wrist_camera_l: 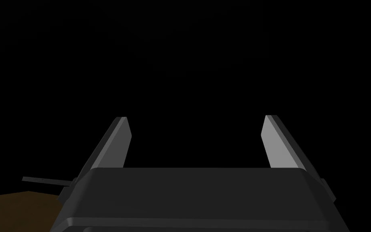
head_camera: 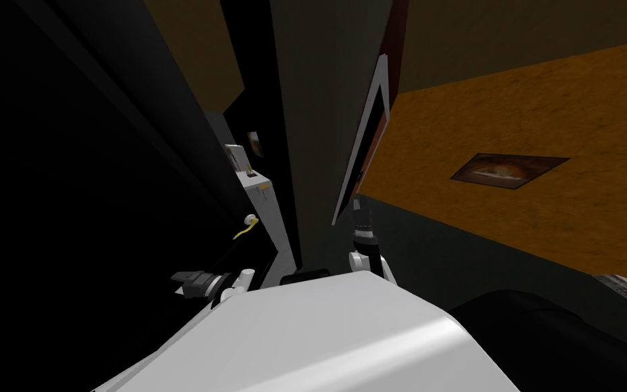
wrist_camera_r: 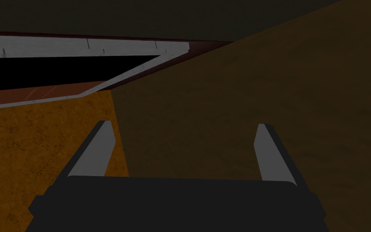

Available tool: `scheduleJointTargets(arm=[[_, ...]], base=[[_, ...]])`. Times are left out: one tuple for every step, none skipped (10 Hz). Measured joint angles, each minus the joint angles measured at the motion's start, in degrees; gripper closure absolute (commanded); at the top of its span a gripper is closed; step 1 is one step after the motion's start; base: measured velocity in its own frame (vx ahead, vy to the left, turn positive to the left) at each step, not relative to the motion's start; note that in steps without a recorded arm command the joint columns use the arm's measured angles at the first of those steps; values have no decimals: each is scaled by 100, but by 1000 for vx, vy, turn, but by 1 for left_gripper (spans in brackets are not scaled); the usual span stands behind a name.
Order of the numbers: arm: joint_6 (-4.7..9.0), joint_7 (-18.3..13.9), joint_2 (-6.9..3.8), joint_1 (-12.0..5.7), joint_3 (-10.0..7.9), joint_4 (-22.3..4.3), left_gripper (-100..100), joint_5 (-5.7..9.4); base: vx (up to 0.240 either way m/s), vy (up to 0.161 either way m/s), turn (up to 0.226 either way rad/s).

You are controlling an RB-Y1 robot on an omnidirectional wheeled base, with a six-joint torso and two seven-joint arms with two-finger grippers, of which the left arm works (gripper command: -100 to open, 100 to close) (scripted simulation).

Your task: Push the door open

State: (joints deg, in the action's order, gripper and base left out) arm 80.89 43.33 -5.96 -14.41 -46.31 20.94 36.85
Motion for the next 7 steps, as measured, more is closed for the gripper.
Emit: scheduleJointTargets(arm=[[-26, -20, 42, 46, 17, 74, -100, -39], [-61, -43, 74, 92, 39, 138, -100, -89], [-56, -93, 57, 107, 55, 113, -100, -136], [-78, -117, 67, 166, 66, 202, -100, -183], [-29, -192, 3, 175, 70, 89, -100, -226], [-59, -189, 57, 261, 73, 257, -100, -260], [-140, -158, 109, 330, 88, 436, -100, -304]], base=[[-59, 157, 54], [-71, 164, 64], [-81, 153, 112], [-60, 133, 113], [-27, 140, 85], [-60, 145, 39], [-70, 111, 32]])
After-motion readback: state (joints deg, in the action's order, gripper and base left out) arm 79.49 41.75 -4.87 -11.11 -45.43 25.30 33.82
